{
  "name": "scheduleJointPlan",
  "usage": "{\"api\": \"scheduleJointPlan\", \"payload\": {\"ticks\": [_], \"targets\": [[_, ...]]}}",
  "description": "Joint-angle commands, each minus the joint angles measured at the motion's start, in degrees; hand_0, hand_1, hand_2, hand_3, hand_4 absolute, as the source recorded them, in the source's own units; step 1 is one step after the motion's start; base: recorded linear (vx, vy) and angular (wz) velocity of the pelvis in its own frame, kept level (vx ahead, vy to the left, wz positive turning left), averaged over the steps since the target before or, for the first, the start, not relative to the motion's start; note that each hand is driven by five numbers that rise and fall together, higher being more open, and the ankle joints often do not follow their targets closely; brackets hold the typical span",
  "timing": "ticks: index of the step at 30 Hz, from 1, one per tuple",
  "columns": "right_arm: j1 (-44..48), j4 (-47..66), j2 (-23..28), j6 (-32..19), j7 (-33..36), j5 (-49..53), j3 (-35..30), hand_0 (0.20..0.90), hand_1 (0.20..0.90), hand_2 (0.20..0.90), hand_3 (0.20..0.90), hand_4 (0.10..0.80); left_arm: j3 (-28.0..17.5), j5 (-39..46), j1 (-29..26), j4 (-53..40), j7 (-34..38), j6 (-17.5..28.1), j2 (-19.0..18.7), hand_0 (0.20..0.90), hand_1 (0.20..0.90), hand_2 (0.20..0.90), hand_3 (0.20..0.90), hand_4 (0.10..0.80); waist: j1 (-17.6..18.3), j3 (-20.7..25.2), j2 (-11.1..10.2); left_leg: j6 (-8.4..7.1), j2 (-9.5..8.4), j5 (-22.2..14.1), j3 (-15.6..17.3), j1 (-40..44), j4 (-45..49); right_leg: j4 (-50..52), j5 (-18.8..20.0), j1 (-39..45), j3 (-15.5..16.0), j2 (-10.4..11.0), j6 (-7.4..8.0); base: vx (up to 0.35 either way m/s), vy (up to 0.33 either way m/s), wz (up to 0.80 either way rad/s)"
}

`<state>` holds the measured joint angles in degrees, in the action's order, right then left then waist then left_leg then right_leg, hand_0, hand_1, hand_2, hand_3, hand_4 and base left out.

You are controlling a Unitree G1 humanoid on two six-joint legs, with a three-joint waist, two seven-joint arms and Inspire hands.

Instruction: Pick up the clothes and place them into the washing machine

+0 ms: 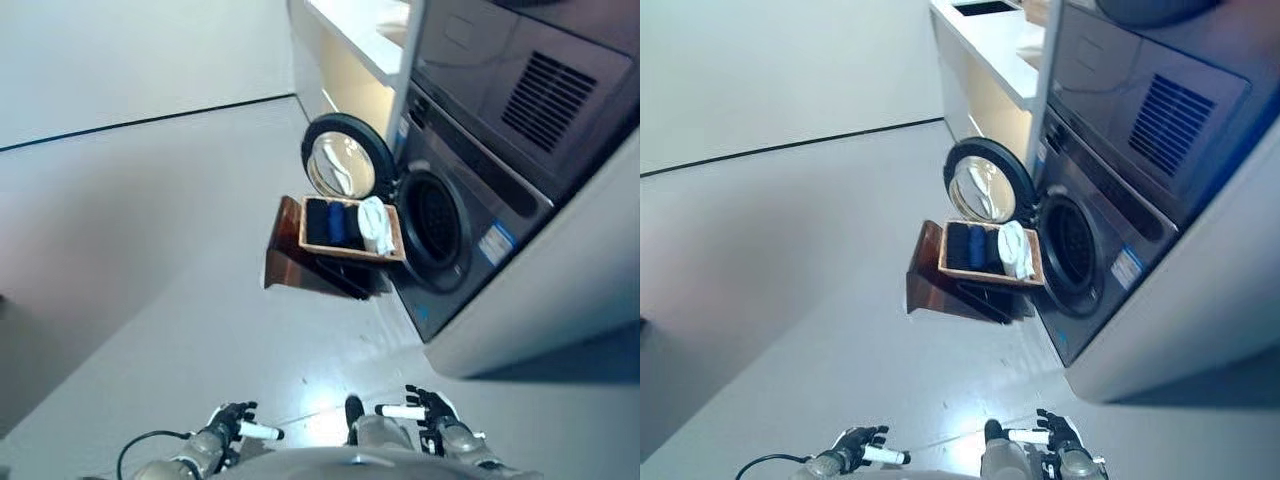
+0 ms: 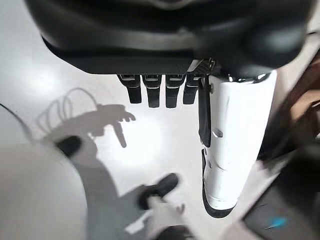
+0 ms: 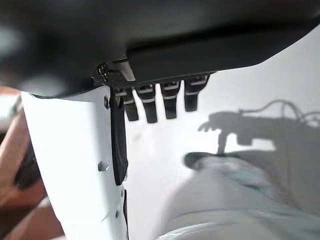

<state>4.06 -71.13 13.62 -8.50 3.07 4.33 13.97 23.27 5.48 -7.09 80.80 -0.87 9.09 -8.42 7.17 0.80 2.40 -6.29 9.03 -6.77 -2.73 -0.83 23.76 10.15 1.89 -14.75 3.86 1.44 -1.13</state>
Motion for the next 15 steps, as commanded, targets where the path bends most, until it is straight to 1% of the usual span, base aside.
{"api": "scheduleJointPlan", "payload": {"ticks": [1, 2, 3, 4, 5, 6, 7, 8, 9, 10, 11, 12, 13, 14, 15], "targets": [[0.27, -0.07, 1.98, -0.60, 2.16, 0.23, 3.85, 0.900, 0.900, 0.900, 0.900, 0.800, 1.35, 1.64, -4.59, -3.72, 1.39, 1.88, -2.79, 0.900, 0.900, 0.900, 0.900, 0.800, 1.08, -1.60, -2.76, 4.25, -4.64, 9.10, 1.22, -0.67, 17.07, -9.47, 5.06, 1.29, -3.13, 0.58, 0.31, 0.080, -0.201, -0.05], [0.05, 0.49, 2.52, -1.03, 2.44, 1.08, 3.78, 0.900, 0.900, 0.900, 0.900, 0.800, 1.42, 1.98, -5.11, -4.08, 1.94, 2.08, -2.86, 0.900, 0.900, 0.900, 0.900, 0.800, 0.57, -2.50, -3.38, 4.69, -5.22, 8.74, 1.26, -3.72, 21.06, -9.91, 4.33, 2.84, -3.13, 0.50, -0.28, 0.083, -0.186, -0.02], [0.80, 1.11, 3.05, -1.34, 3.18, 1.06, 4.00, 0.900, 0.900, 0.900, 0.900, 0.800, 2.18, 1.25, -5.83, -4.81, 2.97, 3.11, -3.08, 0.900, 0.900, 0.900, 0.900, 0.800, 0.04, -3.19, -3.94, 5.10, -5.16, 8.47, 1.94, -6.52, 23.55, -9.86, 3.74, 3.85, -3.47, 0.39, -0.63, 0.200, -0.299, -0.04], [1.93, 2.08, 3.49, -2.08, 4.91, 1.82, 5.02, 0.900, 0.900, 0.900, 0.900, 0.800, 3.89, -0.08, -6.24, -6.52, 4.94, 4.46, -3.55, 0.900, 0.900, 0.900, 0.900, 0.800, -1.49, -4.26, -4.72, 5.44, -4.53, 7.50, 4.14, -12.99, 21.79, -9.87, 2.55, 5.53, -4.01, 0.27, -0.99, 0.207, -0.233, -0.02], [2.52, 2.22, 3.61, -2.31, 5.24, 2.24, 5.57, 0.900, 0.900, 0.900, 0.900, 0.800, 3.86, 0.46, -6.24, -6.19, 5.36, 4.42, -3.64, 0.900, 0.900, 0.900, 0.900, 0.800, -2.20, -4.84, -4.87, 5.55, -4.81, 6.83, 4.74, -15.88, 19.22, -9.94, 1.96, 6.47, -4.41, 0.13, -0.83, 0.147, -0.131, 0.03], [2.54, 2.21, 3.57, -2.31, 5.24, 2.24, 5.57, 0.900, 0.900, 0.900, 0.900, 0.800, 3.85, 0.46, -6.26, -6.18, 5.36, 4.42, -3.67, 0.900, 0.900, 0.900, 0.900, 0.800, -2.08, -4.67, -5.09, 5.59, -5.07, 7.12, 4.76, -16.00, 18.94, -9.93, 1.99, 6.26, -4.39, 0.38, -0.80, 0.150, -0.041, 0.01], [3.71, 1.93, 3.69, -2.91, 5.82, 2.74, 6.17, 0.900, 0.900, 0.900, 0.900, 0.800, 3.64, 0.72, -6.32, -5.18, 5.75, 4.46, -3.60, 0.900, 0.900, 0.900, 0.900, 0.800, -2.85, -5.24, -5.00, 5.52, -4.42, 7.18, 5.83, -19.23, 13.81, -9.88, 1.11, 7.41, -5.15, -0.34, -0.57, 0.322, -0.007, 0.07], [3.97, 0.68, 3.57, -3.02, 5.68, 2.98, 6.70, 0.900, 0.900, 0.900, 0.900, 0.800, 3.29, 0.94, -5.77, -3.93, 5.95, 4.22, -3.24, 0.900, 0.900, 0.900, 0.900, 0.800, -4.21, -5.60, -4.54, 5.26, -5.39, 7.93, 5.46, -20.61, 4.00, -10.78, 0.01, 9.67, -6.61, -1.18, 0.15, 0.464, 0.019, 0.15], [4.23, -0.08, 3.58, -3.30, 5.71, 3.22, 6.68, 0.900, 0.900, 0.900, 0.900, 0.800, 3.17, 0.75, -5.44, -3.04, 5.98, 4.20, -3.02, 0.900, 0.900, 0.900, 0.900, 0.800, -5.19, -5.82, -4.16, 4.98, -6.43, 9.33, 3.99, -21.16, -3.64, -11.31, -0.73, 11.23, -7.62, -2.07, 0.71, 0.349, 0.041, 0.20], [4.25, -0.10, 3.58, -3.30, 5.71, 3.22, 6.68, 0.900, 0.900, 0.900, 0.900, 0.800, 3.17, 0.75, -5.46, -3.03, 5.98, 4.21, -3.02, 0.900, 0.900, 0.900, 0.900, 0.800, -5.15, -5.78, -4.26, 4.97, -6.55, 9.65, 4.03, -21.02, -4.08, -11.32, -0.68, 11.16, -7.61, -1.96, 0.71, 0.312, 0.046, 0.09], [4.09, -0.42, 3.50, -3.49, 5.99, 3.13, 6.76, 0.900, 0.900, 0.900, 0.900, 0.800, 2.93, 0.69, -5.09, -2.47, 6.15, 4.38, -2.84, 0.900, 0.900, 0.900, 0.900, 0.800, -6.21, -5.82, -3.28, 4.31, -7.04, 12.63, 1.99, -20.72, -12.79, -12.05, -1.47, 13.12, -8.90, -3.45, 1.07, 0.370, 0.034, -0.44], [4.13, -0.89, 3.76, -3.77, 6.57, 3.02, 6.65, 0.900, 0.900, 0.900, 0.900, 0.800, 2.81, 0.46, -4.58, -2.13, 6.11, 4.27, -2.45, 0.900, 0.900, 0.900, 0.900, 0.800, -7.26, -5.90, -2.96, 4.45, -7.81, 14.14, -0.08, -21.57, -20.73, -12.76, -2.50, 15.30, -10.73, -4.39, 1.33, 0.585, 0.061, -0.68], [3.88, -1.55, 3.75, -3.69, 6.92, 3.07, 6.33, 0.900, 0.900, 0.900, 0.900, 0.800, 2.59, 0.49, -3.58, -1.77, 6.33, 4.26, -2.07, 0.900, 0.900, 0.900, 0.900, 0.800, -8.21, -5.55, -2.27, 3.78, -8.19, 15.96, -1.43, -21.81, -24.84, -13.14, -3.91, 17.93, -12.82, -5.18, 1.51, 0.415, 0.036, -0.97], [3.87, -1.57, 3.73, -3.70, 6.92, 3.07, 6.33, 0.900, 0.900, 0.900, 0.900, 0.800, 2.60, 0.49, -3.57, -1.76, 6.34, 4.27, -2.08, 0.900, 0.900, 0.900, 0.900, 0.800, -8.29, -5.77, -2.42, 3.81, -8.27, 16.07, -1.27, -21.34, -25.17, -13.19, -3.98, 18.24, -12.92, -5.03, 1.53, 0.448, 0.078, -0.80], [4.77, -2.46, 3.62, -3.67, 7.02, 3.93, 5.58, 0.900, 0.900, 0.900, 0.900, 0.800, 1.92, 0.52, -3.33, -1.15, 6.49, 4.01, -1.80, 0.900, 0.900, 0.900, 0.900, 0.800, -8.83, -5.07, -2.08, 3.60, -8.58, 16.87, -0.02, -21.77, -25.45, -13.39, -5.53, 20.40, -14.75, -5.45, 1.69, 0.238, 0.054, -1.04]]}}
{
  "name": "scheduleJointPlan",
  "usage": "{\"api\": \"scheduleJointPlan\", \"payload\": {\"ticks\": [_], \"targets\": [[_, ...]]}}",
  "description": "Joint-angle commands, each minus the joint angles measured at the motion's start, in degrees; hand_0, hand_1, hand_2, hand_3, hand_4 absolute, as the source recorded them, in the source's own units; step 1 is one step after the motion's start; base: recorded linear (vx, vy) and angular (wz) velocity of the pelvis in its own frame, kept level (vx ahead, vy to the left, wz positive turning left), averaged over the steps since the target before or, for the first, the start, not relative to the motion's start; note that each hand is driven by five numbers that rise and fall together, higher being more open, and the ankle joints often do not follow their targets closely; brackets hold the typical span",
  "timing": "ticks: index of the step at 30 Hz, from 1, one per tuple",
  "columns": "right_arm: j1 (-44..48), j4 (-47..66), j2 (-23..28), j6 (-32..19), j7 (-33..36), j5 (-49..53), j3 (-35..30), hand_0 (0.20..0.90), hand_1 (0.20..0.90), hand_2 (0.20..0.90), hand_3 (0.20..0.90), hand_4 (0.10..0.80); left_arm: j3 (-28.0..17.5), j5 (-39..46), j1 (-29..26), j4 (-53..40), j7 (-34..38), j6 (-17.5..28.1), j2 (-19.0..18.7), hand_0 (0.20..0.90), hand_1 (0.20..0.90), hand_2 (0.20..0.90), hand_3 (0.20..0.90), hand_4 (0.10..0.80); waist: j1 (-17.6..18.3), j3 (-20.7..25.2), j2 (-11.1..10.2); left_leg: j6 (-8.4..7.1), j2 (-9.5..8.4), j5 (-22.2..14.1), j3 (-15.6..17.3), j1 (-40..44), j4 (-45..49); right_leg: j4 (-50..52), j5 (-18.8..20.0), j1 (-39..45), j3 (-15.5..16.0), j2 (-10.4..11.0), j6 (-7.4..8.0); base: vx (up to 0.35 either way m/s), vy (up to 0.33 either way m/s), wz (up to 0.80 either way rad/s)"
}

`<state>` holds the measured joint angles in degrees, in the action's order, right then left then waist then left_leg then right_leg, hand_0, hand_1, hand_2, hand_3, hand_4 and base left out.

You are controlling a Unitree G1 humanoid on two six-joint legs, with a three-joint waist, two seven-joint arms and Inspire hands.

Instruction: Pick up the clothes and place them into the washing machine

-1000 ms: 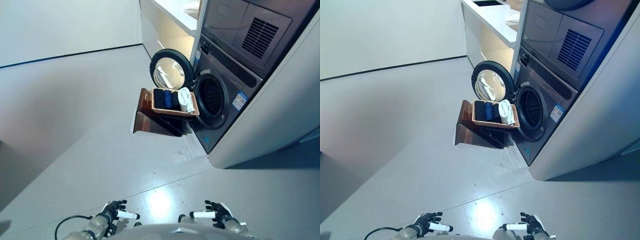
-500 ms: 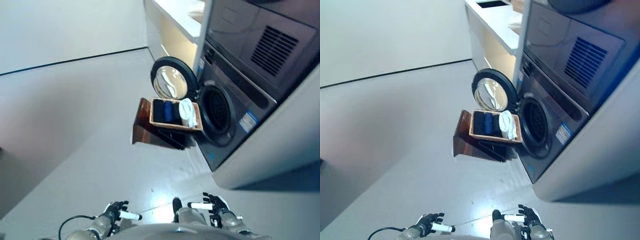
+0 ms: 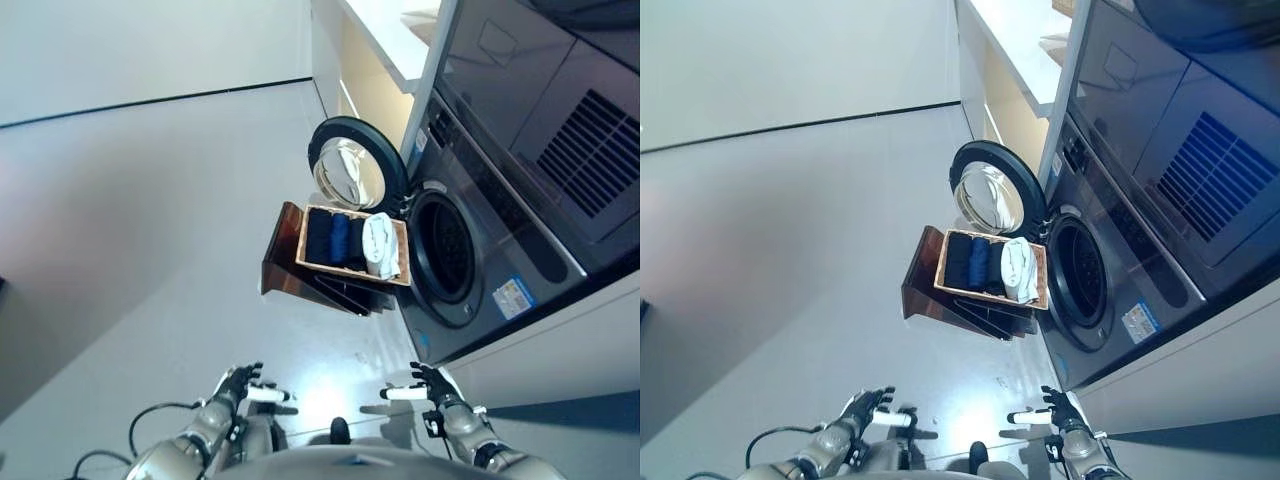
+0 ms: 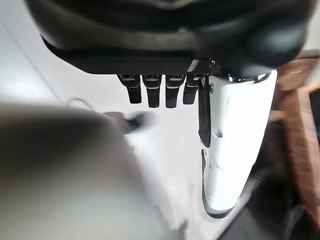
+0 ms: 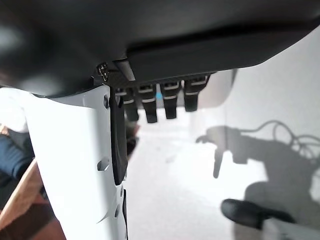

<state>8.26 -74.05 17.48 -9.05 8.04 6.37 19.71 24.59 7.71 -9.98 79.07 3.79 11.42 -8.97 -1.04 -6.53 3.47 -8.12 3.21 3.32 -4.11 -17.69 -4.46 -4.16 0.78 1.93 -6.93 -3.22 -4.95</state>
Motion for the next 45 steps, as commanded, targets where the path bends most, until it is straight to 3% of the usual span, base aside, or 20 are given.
{"api": "scheduleJointPlan", "payload": {"ticks": [1, 3, 8, 11, 13, 15, 17, 20, 25, 26, 32, 33, 35, 36, 38, 39, 40, 41, 42, 45], "targets": [[0.59, 0.44, -0.25, -3.13, 2.04, 1.90, -0.16, 0.900, 0.900, 0.900, 0.900, 0.800, 0.60, -1.71, -0.46, 0.59, 1.83, 1.68, -1.26, 0.900, 0.900, 0.900, 0.900, 0.800, -0.78, 2.11, -3.29, 5.47, -2.80, 6.69, 1.58, -4.68, 2.76, 0.87, -4.45, 3.92, -4.14, -0.64, 5.54, 0.355, 0.115, -1.18], [1.95, -1.34, -0.27, -2.74, 2.06, 2.51, -0.80, 0.900, 0.900, 0.900, 0.900, 0.800, -0.37, -2.13, -0.20, 0.34, 2.01, 1.71, -1.75, 0.900, 0.900, 0.900, 0.900, 0.800, -2.93, 3.80, -3.40, 6.30, -3.11, 8.17, 0.16, -3.85, 3.87, 1.35, -6.23, 6.48, -6.50, 0.96, 6.00, 0.350, 0.170, -1.18], [2.53, -3.16, -0.52, -2.79, 0.77, 3.30, -2.54, 0.900, 0.900, 0.900, 0.900, 0.800, -1.38, -2.94, -2.06, -2.06, 2.21, 2.38, -3.49, 0.900, 0.900, 0.900, 0.900, 0.800, -3.29, 6.26, -5.25, 8.16, -5.00, 5.55, 1.96, -1.58, 5.93, 7.38, -7.28, 7.07, -5.78, 4.23, 8.02, 0.377, 0.175, -0.85], [2.39, -4.30, -0.54, -2.85, -0.24, 3.31, -3.84, 0.900, 0.900, 0.900, 0.900, 0.800, -2.05, -3.86, -2.47, -3.31, 1.18, 2.29, -4.54, 0.900, 0.900, 0.900, 0.900, 0.800, -2.89, 7.34, -6.28, 10.47, -7.94, 1.10, 2.50, 0.93, 8.02, 20.76, 0.96, 2.93, -5.37, 5.32, 11.20, 0.385, 0.182, 0.23], [2.49, -4.33, -0.65, -2.84, -0.50, 3.20, -4.22, 0.900, 0.900, 0.900, 0.900, 0.800, -1.92, -4.37, -2.66, -3.23, 0.76, 2.25, -4.70, 0.900, 0.900, 0.900, 0.900, 0.800, -2.05, 6.29, -5.19, 11.22, -8.12, -0.16, 1.87, 3.09, 8.22, 29.06, 6.81, -1.98, -3.69, 3.95, 12.79, 0.164, 0.115, 0.10], [2.54, -4.38, -0.82, -2.95, -0.60, 3.11, -4.34, 0.900, 0.900, 0.900, 0.900, 0.800, -1.97, -4.58, -2.65, -2.71, 0.34, 2.18, -4.78, 0.900, 0.900, 0.900, 0.900, 0.800, -1.40, 5.51, -4.70, 11.68, -8.27, -0.80, 1.56, 4.22, 8.36, 32.47, 8.14, -3.60, -2.56, 3.06, 13.06, 0.201, 0.119, 0.21], [2.29, -4.31, -1.00, -2.63, -0.80, 2.17, -4.45, 0.900, 0.900, 0.900, 0.900, 0.800, -2.06, -4.95, -2.02, -1.73, -0.43, 1.61, -4.80, 0.900, 0.900, 0.900, 0.900, 0.800, -0.99, 4.58, -2.43, 12.17, -6.90, -2.16, 1.50, 8.09, 7.61, 34.16, 4.35, -9.36, 4.85, 5.05, 11.19, 0.370, 0.174, 0.08], [2.25, -3.79, -0.84, -2.23, -0.84, 0.00, -4.37, 0.900, 0.900, 0.900, 0.900, 0.800, -2.22, -5.59, -1.37, 0.33, -0.70, 1.40, -4.53, 0.900, 0.900, 0.900, 0.900, 0.800, -0.45, 4.49, -1.80, 11.16, -6.93, -3.89, 0.79, 12.69, 5.64, 22.48, -2.40, -11.96, 11.79, 8.19, 9.27, 0.326, -0.005, -0.07], [2.51, -2.90, -0.31, -1.44, -0.96, -2.39, -4.27, 0.900, 0.900, 0.900, 0.900, 0.800, -2.59, -5.64, -1.14, 0.96, -0.43, 1.78, -4.19, 0.900, 0.900, 0.900, 0.900, 0.800, 0.58, 4.25, -3.47, 9.76, -7.87, -6.32, -0.22, 17.54, 3.14, 5.03, 4.92, -12.53, 12.75, 11.36, 10.94, 0.222, -0.099, -0.07], [2.24, -2.90, -0.26, -1.64, -0.89, -2.81, -4.06, 0.900, 0.900, 0.900, 0.900, 0.800, -2.88, -5.32, -1.19, 0.98, -0.21, 1.87, -4.25, 0.900, 0.900, 0.900, 0.900, 0.800, 1.19, 4.43, -4.07, 9.51, -7.99, -7.08, -1.14, 18.05, 3.34, 4.07, 5.44, -12.40, 9.19, 10.79, 11.00, 0.296, -0.203, 0.37], [0.54, -2.56, 0.16, -2.07, -1.09, -2.33, -4.68, 0.900, 0.900, 0.900, 0.900, 0.800, -3.45, -5.52, 0.02, 0.75, -0.52, 2.45, -2.65, 0.900, 0.900, 0.900, 0.900, 0.800, 0.66, 6.63, -6.12, 6.74, -6.28, -10.36, -1.28, 16.94, 11.48, 2.49, 4.53, -7.13, 12.07, 10.24, 9.56, 0.186, -0.200, 0.57], [0.62, -2.36, 0.37, -2.39, -0.74, -1.33, -4.85, 0.900, 0.900, 0.900, 0.900, 0.800, -2.68, -5.78, -0.22, 0.38, -0.60, 2.61, -2.37, 0.900, 0.900, 0.900, 0.900, 0.800, 0.65, 5.59, -6.65, 4.76, -5.48, -6.35, -0.31, 11.56, 23.82, 2.54, 2.76, -4.91, 12.24, 9.41, 7.39, 0.026, -0.114, 0.48], [0.95, -2.05, 0.55, -2.55, -0.58, -0.33, -5.02, 0.900, 0.900, 0.900, 0.900, 0.800, -2.68, -5.18, -0.56, -0.23, -0.49, 2.70, -2.56, 0.900, 0.900, 0.900, 0.900, 0.800, 0.34, 4.66, -6.82, 4.07, -5.55, -4.25, -1.36, 8.54, 29.40, 2.40, 2.66, -4.18, 12.58, 9.10, 6.52, -0.012, -0.132, 0.49], [1.99, -1.57, 0.94, -2.89, -0.68, 1.22, -5.06, 0.900, 0.900, 0.900, 0.900, 0.800, -3.19, -4.38, -0.68, -0.57, -0.45, 2.86, -2.62, 0.900, 0.900, 0.900, 0.900, 0.800, -0.75, 3.78, -7.38, 4.49, -7.18, -3.51, -3.66, 5.47, 33.26, 1.75, 2.91, -3.42, 11.52, 8.90, 6.15, 0.013, -0.106, 0.15], [2.44, -1.88, 1.28, -2.99, -0.64, 2.02, -5.45, 0.900, 0.900, 0.900, 0.900, 0.800, -3.96, -3.90, 0.19, 0.11, -0.61, 2.77, -2.49, 0.900, 0.900, 0.900, 0.900, 0.800, -1.08, 4.47, -7.29, 5.01, -5.67, -4.82, -3.91, 5.80, 28.17, 0.86, 2.55, -2.76, 10.79, 8.91, 6.80, 0.142, -0.007, -0.21], [2.67, -2.26, 1.38, -2.98, -0.63, 2.64, -5.92, 0.900, 0.900, 0.900, 0.900, 0.800, -4.22, -3.82, 0.75, 0.96, -0.44, 2.78, -2.44, 0.900, 0.900, 0.900, 0.900, 0.800, -1.21, 5.17, -7.12, 4.76, -3.03, -5.49, -2.64, 7.62, 20.71, 0.16, 1.91, -1.94, 10.62, 9.18, 7.55, 0.151, 0.037, -0.29], [2.67, -2.26, 1.38, -2.98, -0.63, 2.64, -5.92, 0.900, 0.900, 0.900, 0.900, 0.800, -4.21, -3.82, 0.74, 0.97, -0.44, 2.78, -2.44, 0.900, 0.900, 0.900, 0.900, 0.800, -1.26, 5.10, -7.13, 4.76, -3.02, -5.47, -2.60, 7.74, 20.63, 0.16, 1.91, -1.87, 10.58, 9.18, 7.55, 0.191, 0.088, -0.26], [2.95, -2.53, 1.69, -2.92, -0.59, 3.38, -6.57, 0.900, 0.900, 0.900, 0.900, 0.800, -4.17, -4.02, 1.23, 1.69, -0.24, 2.78, -2.41, 0.900, 0.900, 0.900, 0.900, 0.800, -1.31, 6.04, -6.35, 4.05, 0.52, -3.25, -0.53, 8.45, 11.56, -0.36, 1.09, -1.10, 10.65, 9.13, 8.33, 0.161, 0.099, 0.03], [3.13, -2.29, 2.07, -2.89, -0.66, 3.86, -6.80, 0.900, 0.900, 0.900, 0.900, 0.800, -4.04, -4.18, 1.38, 1.85, -0.17, 2.66, -2.44, 0.900, 0.900, 0.900, 0.900, 0.800, -1.69, 6.40, -5.80, 3.73, 1.89, -1.61, -0.19, 8.84, 7.17, -0.49, 0.62, -0.86, 10.39, 8.89, 8.74, 0.218, 0.143, 0.07], [4.15, -3.28, 2.68, -2.82, -0.52, 4.54, -7.26, 0.900, 0.900, 0.900, 0.900, 0.800, -2.57, -5.14, 1.60, 1.72, 0.17, 2.49, -2.15, 0.900, 0.900, 0.900, 0.900, 0.800, -1.72, 7.82, -3.81, 3.93, 1.72, 0.49, -2.00, 10.23, 0.61, -0.35, -1.19, -0.10, 9.44, 9.83, 10.04, 0.220, 0.206, -0.05]]}}
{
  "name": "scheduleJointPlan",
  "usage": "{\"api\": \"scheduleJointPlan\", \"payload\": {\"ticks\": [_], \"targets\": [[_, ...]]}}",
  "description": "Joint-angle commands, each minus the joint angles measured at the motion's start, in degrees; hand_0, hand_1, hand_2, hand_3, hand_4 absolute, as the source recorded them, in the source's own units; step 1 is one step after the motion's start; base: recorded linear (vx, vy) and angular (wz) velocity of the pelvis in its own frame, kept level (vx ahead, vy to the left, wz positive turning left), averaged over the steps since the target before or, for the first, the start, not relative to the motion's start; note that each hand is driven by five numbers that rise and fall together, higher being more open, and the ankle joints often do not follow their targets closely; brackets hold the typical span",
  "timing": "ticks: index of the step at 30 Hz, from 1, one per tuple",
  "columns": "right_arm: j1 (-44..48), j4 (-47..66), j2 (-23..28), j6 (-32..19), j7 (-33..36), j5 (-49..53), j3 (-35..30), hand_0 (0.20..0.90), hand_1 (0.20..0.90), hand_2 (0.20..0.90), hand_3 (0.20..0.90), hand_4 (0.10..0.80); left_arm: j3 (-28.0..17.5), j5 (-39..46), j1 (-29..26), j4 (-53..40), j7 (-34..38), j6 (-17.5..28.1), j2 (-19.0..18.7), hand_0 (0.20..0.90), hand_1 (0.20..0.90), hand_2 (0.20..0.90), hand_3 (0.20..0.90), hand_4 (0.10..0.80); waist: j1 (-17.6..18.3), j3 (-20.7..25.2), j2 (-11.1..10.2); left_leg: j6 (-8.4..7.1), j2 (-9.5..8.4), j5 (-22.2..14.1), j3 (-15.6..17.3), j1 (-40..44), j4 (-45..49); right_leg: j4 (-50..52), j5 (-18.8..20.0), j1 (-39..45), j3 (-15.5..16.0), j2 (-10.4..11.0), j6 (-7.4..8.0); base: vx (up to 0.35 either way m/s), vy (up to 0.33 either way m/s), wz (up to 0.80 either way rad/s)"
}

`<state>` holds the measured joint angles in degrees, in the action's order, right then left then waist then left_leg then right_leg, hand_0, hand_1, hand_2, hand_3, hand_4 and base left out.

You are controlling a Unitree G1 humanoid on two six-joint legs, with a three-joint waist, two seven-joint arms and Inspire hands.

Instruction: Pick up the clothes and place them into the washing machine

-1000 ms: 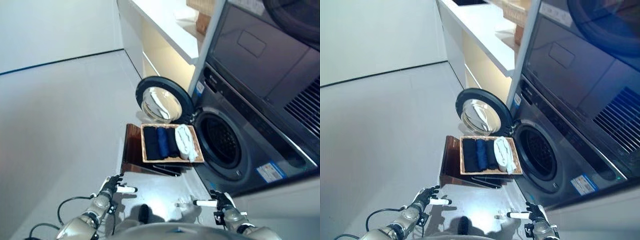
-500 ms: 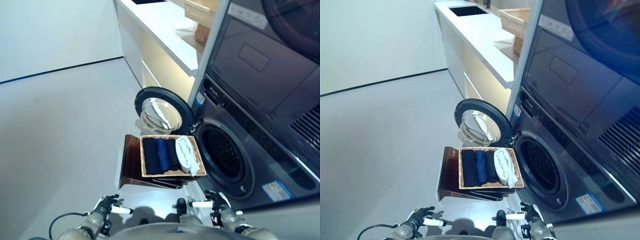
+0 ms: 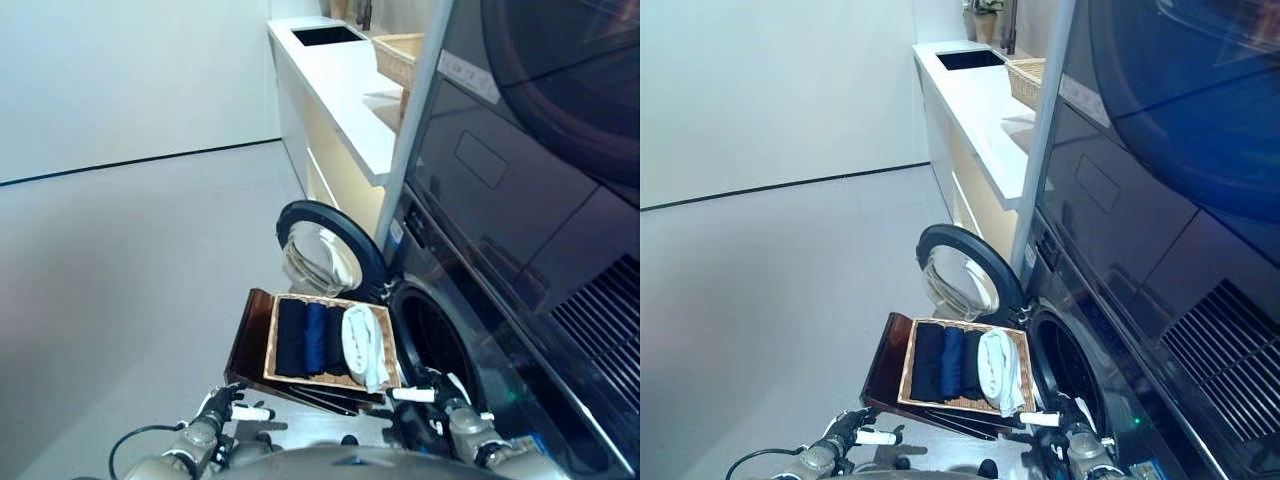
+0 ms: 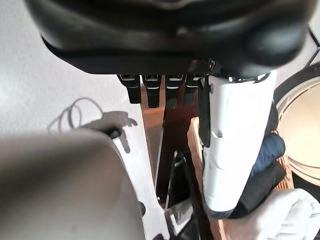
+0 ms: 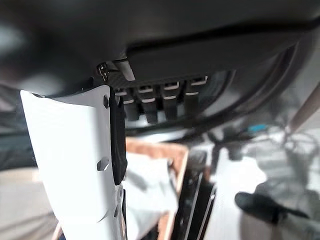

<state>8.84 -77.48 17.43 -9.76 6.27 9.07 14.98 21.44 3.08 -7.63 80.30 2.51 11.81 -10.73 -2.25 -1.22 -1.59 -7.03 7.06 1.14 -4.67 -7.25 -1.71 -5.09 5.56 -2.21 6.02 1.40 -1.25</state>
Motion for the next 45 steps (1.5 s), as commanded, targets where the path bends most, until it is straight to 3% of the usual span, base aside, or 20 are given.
{"api": "scheduleJointPlan", "payload": {"ticks": [1, 2, 4, 5, 6, 8, 9, 11, 15, 16, 20, 23, 30, 45], "targets": [[3.71, -0.20, 2.63, -1.99, 1.05, 2.17, -2.83, 0.900, 0.900, 0.900, 0.900, 0.800, 0.87, -0.76, -1.06, 0.34, 1.35, 2.23, -0.71, 0.900, 0.900, 0.900, 0.900, 0.800, -0.38, 2.70, 1.16, 3.03, -2.76, 2.38, -0.84, -0.03, -1.43, 0.98, -5.97, 4.18, -3.56, 6.10, 6.64, 0.174, 0.182, -0.26], [3.72, -0.21, 2.62, -1.99, 1.04, 2.18, -2.83, 0.900, 0.900, 0.900, 0.900, 0.800, 0.88, -0.76, -1.06, 0.34, 1.34, 2.23, -0.72, 0.900, 0.900, 0.900, 0.900, 0.800, -0.40, 2.68, 1.13, 3.05, -2.80, 2.32, -0.81, -0.05, -1.35, 0.97, -5.98, 4.20, -3.58, 6.13, 6.66, 0.181, 0.207, -0.30], [4.04, -1.42, 2.70, -1.72, 0.24, 2.81, -3.64, 0.900, 0.900, 0.900, 0.900, 0.800, 0.86, -1.37, -1.46, -0.30, 0.72, 2.43, -1.94, 0.900, 0.900, 0.900, 0.900, 0.800, -1.33, 2.75, 0.48, 4.73, -5.96, -0.85, 0.36, -0.77, 2.83, 2.52, -5.48, 4.42, -4.50, 9.33, 8.02, 0.170, 0.211, -0.35], [4.04, -1.43, 2.69, -1.73, 0.24, 2.81, -3.65, 0.900, 0.900, 0.900, 0.900, 0.800, 0.87, -1.37, -1.46, -0.31, 0.72, 2.42, -1.96, 0.900, 0.900, 0.900, 0.900, 0.800, -1.39, 2.75, 0.42, 4.78, -6.03, -0.97, 0.43, -0.85, 3.02, 2.52, -5.49, 4.39, -4.57, 9.40, 8.07, 0.141, 0.198, -0.55], [4.17, -1.80, 2.71, -1.66, 0.08, 2.84, -4.16, 0.900, 0.900, 0.900, 0.900, 0.800, 0.41, -1.76, -1.70, -0.45, 0.56, 2.40, -2.89, 0.900, 0.900, 0.900, 0.900, 0.800, -2.20, 2.41, 0.32, 6.06, -7.76, -2.90, 1.51, -1.48, 5.45, 5.92, -5.16, 3.20, -4.38, 11.14, 8.75, 0.136, 0.210, -0.52], [4.47, -1.98, 2.73, -1.63, -0.04, 3.05, -4.46, 0.900, 0.900, 0.900, 0.900, 0.800, 0.17, -1.88, -1.67, -0.59, 0.69, 2.45, -3.45, 0.900, 0.900, 0.900, 0.900, 0.800, -2.55, 2.11, 0.52, 6.74, -8.15, -3.61, 2.07, -1.48, 6.17, 9.62, -4.92, 1.31, -4.41, 11.44, 8.84, 0.078, 0.188, -0.31], [5.57, -1.49, 2.80, -1.71, -0.05, 2.94, -3.93, 0.900, 0.900, 0.900, 0.900, 0.800, -0.12, -1.68, -1.90, -0.83, 0.94, 2.37, -4.47, 0.900, 0.900, 0.900, 0.900, 0.800, -3.15, 0.31, 1.21, 7.36, -7.94, -3.62, 2.54, -1.46, 6.59, 14.53, -3.68, -2.85, -1.41, 11.06, 8.89, -0.022, 0.136, -0.25], [6.35, -1.22, 2.72, -1.50, -0.07, 2.75, -3.51, 0.900, 0.900, 0.900, 0.900, 0.800, -0.39, -1.57, -2.08, -0.11, 0.79, 2.17, -5.06, 0.900, 0.900, 0.900, 0.900, 0.800, -3.50, -0.62, 1.16, 7.10, -8.07, -3.55, 3.24, -1.05, 5.85, 12.23, -2.70, -4.79, 4.35, 11.07, 8.43, 0.089, 0.091, -0.48], [5.37, -1.31, 3.09, -1.41, 0.15, 2.77, -3.97, 0.900, 0.900, 0.900, 0.900, 0.800, -1.85, -1.03, -1.73, 0.27, 0.52, 2.11, -5.79, 0.900, 0.900, 0.900, 0.900, 0.800, -2.93, -0.66, 0.56, 6.71, -8.38, -4.01, 2.01, -0.49, 5.40, 7.85, -2.11, -2.51, 1.79, 11.08, 8.34, 0.173, -0.023, -0.01], [5.93, -1.46, 3.51, -1.45, 0.81, 3.27, -4.71, 0.900, 0.900, 0.900, 0.900, 0.800, -2.24, -0.13, -1.33, -0.68, 0.47, 2.54, -5.27, 0.900, 0.900, 0.900, 0.900, 0.800, -3.68, -1.18, 0.08, 6.41, -8.44, -3.96, 2.05, -1.26, 5.07, 5.97, -1.36, -2.35, 3.70, 11.78, 8.62, -0.020, -0.036, 0.15], [8.82, -1.43, 5.06, -1.85, 2.50, 4.52, -4.70, 0.900, 0.900, 0.900, 0.900, 0.800, -0.12, 1.48, -1.60, -2.15, 0.55, 3.58, -4.04, 0.900, 0.900, 0.900, 0.900, 0.800, -3.59, -2.98, 0.56, 6.07, -8.65, -3.17, 1.15, -5.74, 5.49, 4.58, -1.39, -4.81, 4.68, 11.87, 8.41, -0.120, -0.019, 0.26], [14.46, -0.73, 7.37, -2.07, 5.07, 4.66, -2.76, 0.900, 0.900, 0.900, 0.900, 0.800, 1.94, 3.91, -2.47, -4.00, 1.63, 4.30, -3.33, 0.900, 0.900, 0.900, 0.900, 0.800, -3.61, -6.40, 1.35, 6.02, -9.15, -2.32, 0.62, -12.26, 7.84, 5.14, -0.52, -9.85, 4.21, 12.44, 8.19, -0.166, 0.012, 0.18], [24.49, -5.31, 10.57, -1.21, 7.92, 4.16, 0.65, 0.900, 0.900, 0.900, 0.900, 0.800, 3.54, 6.27, -3.72, -7.95, 3.15, 4.85, -3.66, 0.900, 0.900, 0.900, 0.900, 0.800, -5.47, -10.34, 3.53, 6.09, -9.84, -1.28, 0.07, -18.97, 9.76, 9.12, -0.82, -16.41, 3.96, 13.09, 7.87, -0.062, 0.041, 0.02], [32.54, -11.25, 19.71, 0.61, 13.00, 1.49, 2.26, 0.900, 0.900, 0.900, 0.900, 0.800, 7.27, 9.57, -5.05, -16.00, 3.70, 5.87, -3.66, 0.900, 0.900, 0.900, 0.900, 0.800, -9.22, -13.97, 8.37, 5.46, -12.65, -0.18, -0.35, -28.54, 11.77, 9.49, -0.22, -21.72, 5.42, 15.20, 8.07, 0.017, 0.044, 0.10]]}}
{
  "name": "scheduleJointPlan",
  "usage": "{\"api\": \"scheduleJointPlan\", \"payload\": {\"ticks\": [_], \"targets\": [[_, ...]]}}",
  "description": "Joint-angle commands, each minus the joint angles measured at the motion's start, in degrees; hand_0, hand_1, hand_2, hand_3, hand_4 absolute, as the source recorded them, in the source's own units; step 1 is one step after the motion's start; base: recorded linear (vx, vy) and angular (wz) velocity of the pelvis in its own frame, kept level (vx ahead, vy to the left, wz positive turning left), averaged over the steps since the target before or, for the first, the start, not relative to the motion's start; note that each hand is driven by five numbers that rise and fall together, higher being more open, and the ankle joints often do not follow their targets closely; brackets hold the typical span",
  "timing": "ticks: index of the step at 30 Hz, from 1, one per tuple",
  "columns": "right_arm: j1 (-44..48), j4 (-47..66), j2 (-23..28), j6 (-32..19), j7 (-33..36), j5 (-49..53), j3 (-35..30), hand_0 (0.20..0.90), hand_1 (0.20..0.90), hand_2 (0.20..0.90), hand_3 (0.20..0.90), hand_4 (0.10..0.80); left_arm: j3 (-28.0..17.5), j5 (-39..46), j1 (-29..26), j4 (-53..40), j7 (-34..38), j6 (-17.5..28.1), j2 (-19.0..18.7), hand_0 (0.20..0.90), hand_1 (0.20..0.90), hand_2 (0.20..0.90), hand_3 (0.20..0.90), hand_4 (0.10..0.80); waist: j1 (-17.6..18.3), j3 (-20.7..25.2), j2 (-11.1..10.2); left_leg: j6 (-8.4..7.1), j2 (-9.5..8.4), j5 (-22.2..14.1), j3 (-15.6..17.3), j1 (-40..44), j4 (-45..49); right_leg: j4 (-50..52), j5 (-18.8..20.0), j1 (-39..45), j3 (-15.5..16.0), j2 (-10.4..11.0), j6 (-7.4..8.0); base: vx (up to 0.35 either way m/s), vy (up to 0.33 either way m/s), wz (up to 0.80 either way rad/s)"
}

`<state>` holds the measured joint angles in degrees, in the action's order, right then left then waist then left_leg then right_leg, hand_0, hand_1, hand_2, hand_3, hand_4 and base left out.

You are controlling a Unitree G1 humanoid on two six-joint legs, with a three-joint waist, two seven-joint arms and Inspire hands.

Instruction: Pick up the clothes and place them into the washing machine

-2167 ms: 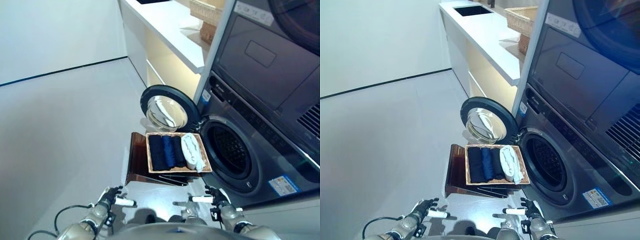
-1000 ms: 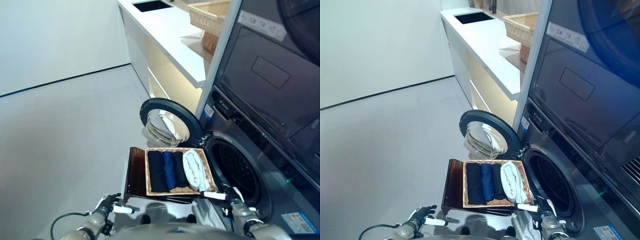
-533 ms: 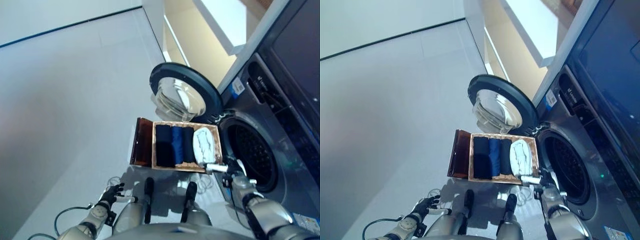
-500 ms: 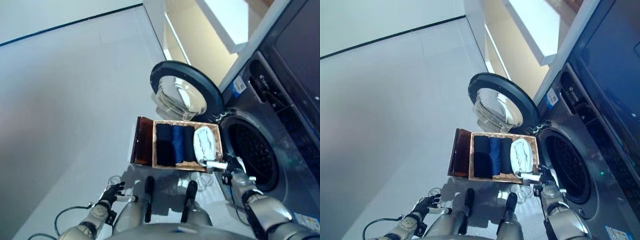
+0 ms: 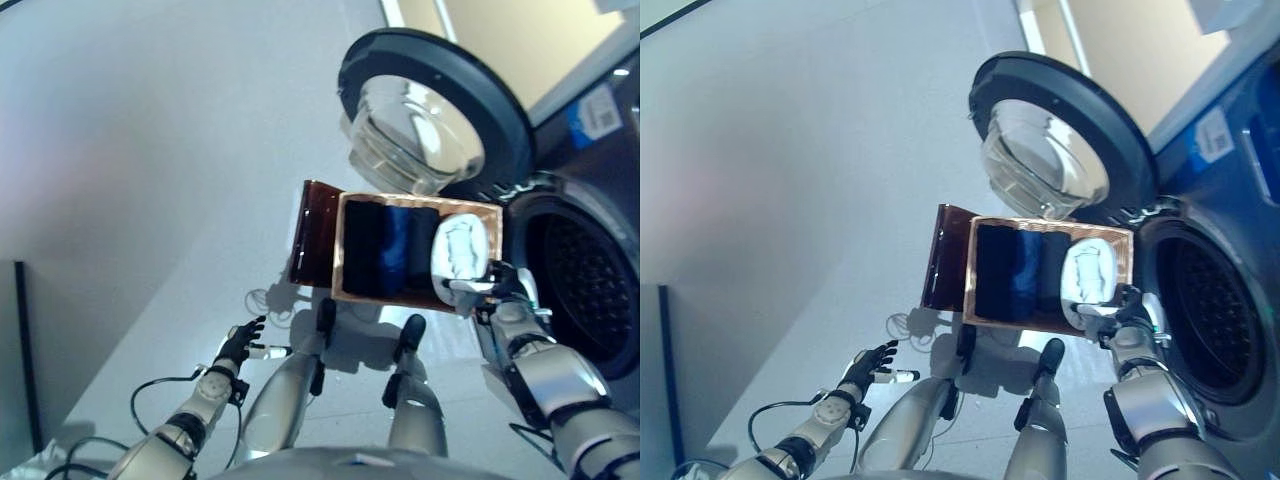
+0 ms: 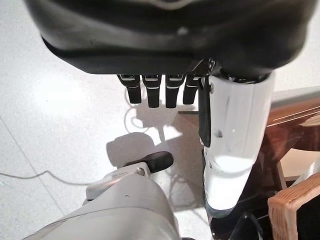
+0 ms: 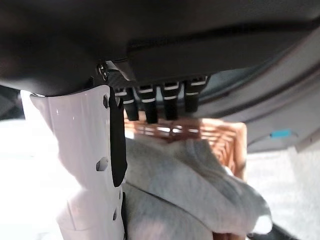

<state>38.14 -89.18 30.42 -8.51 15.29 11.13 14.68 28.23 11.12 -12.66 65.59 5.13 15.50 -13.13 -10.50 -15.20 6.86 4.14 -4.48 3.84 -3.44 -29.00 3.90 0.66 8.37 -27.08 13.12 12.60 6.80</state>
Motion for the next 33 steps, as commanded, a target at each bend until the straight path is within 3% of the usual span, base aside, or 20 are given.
{"api": "scheduleJointPlan", "payload": {"ticks": [1, 6, 17, 18, 19, 21, 22, 33], "targets": [[3.24, 0.46, 6.73, -0.64, 3.99, -0.57, 2.56, 0.900, 0.900, 0.900, 0.900, 0.800, 0.48, 1.53, -0.02, -1.28, 1.08, 2.18, -1.27, 0.900, 0.900, 0.900, 0.900, 0.800, -0.98, 0.04, -0.08, -5.71, -1.11, -2.89, -1.57, -6.81, 6.17, 3.74, -3.02, 3.13, -1.68, 4.01, 0.03, 0.040, 0.036, 0.07], [4.75, 1.66, 6.63, -1.31, 5.22, -0.30, 3.43, 0.900, 0.900, 0.900, 0.900, 0.800, 0.94, 3.21, -0.68, -1.06, 2.20, 2.85, -1.23, 0.900, 0.900, 0.900, 0.900, 0.800, -1.15, 0.31, 0.06, -5.84, -1.94, -2.94, -1.46, -8.06, 6.22, 1.87, -2.23, 3.58, -1.32, 4.47, 0.37, 0.051, 0.028, 0.03], [5.24, 4.33, 1.29, -2.47, 5.37, -0.30, 6.18, 0.900, 0.900, 0.900, 0.900, 0.800, 1.05, 4.17, -1.40, 1.77, 3.40, 3.38, -0.55, 0.900, 0.900, 0.900, 0.900, 0.800, -0.80, 1.30, -1.47, -5.74, -2.54, -3.76, -1.62, -8.33, 7.18, 0.21, -1.73, 5.05, -0.73, 4.47, 0.63, 0.013, 0.001, 0.01], [5.23, 4.28, 1.07, -2.47, 5.30, -0.31, 6.27, 0.776, 0.776, 0.776, 0.776, 0.712, 0.99, 4.07, -1.35, 1.92, 3.46, 3.44, -0.52, 0.900, 0.900, 0.900, 0.900, 0.800, -0.89, 1.37, -1.55, -5.74, -2.57, -3.84, -1.68, -8.19, 7.20, 0.08, -1.72, 5.35, -0.63, 4.46, 0.63, 0.000, 0.000, 0.00], [5.13, 4.20, 0.89, -2.49, 5.16, -0.29, 6.22, 0.549, 0.549, 0.549, 0.549, 0.549, 0.95, 4.02, -1.33, 1.94, 3.39, 3.43, -0.49, 0.900, 0.900, 0.900, 0.900, 0.800, -0.98, 1.40, -1.53, -5.73, -2.59, -3.88, -1.69, -8.13, 7.26, 0.04, -1.75, 5.51, -0.52, 4.46, 0.64, 0.000, 0.000, 0.00], [5.14, 4.17, 0.83, -2.51, 5.12, -0.24, 6.22, 0.411, 0.411, 0.411, 0.411, 0.451, 0.94, 3.94, -1.25, 1.95, 3.39, 3.52, -0.50, 0.900, 0.900, 0.900, 0.900, 0.800, -1.05, 1.47, -1.58, -5.73, -2.62, -3.93, -1.71, -8.06, 7.30, 0.03, -1.77, 5.63, -0.44, 4.46, 0.64, 0.000, 0.000, 0.00], [5.20, 4.27, 0.77, -2.53, 5.05, -0.30, 6.36, 0.200, 0.200, 0.200, 0.200, 0.300, 0.79, 3.92, -1.08, 1.77, 3.37, 3.54, -0.60, 0.900, 0.900, 0.900, 0.900, 0.800, -1.14, 1.50, -1.56, -5.70, -2.63, -3.97, -1.77, -8.01, 7.35, 0.03, -1.80, 5.70, -0.31, 4.46, 0.64, 0.000, 0.000, 0.00], [5.72, 2.80, 1.55, -2.21, 5.26, -1.16, 5.66, 0.200, 0.200, 0.200, 0.200, 0.300, 1.69, 2.33, 1.13, -1.51, 2.41, 3.53, -1.18, 0.900, 0.900, 0.900, 0.900, 0.800, -2.40, 1.43, -0.80, -5.47, -2.95, -3.78, -2.10, -8.22, 7.36, 0.39, -2.22, 5.58, 0.28, 4.35, 0.65, 0.001, 0.003, 0.02]]}}
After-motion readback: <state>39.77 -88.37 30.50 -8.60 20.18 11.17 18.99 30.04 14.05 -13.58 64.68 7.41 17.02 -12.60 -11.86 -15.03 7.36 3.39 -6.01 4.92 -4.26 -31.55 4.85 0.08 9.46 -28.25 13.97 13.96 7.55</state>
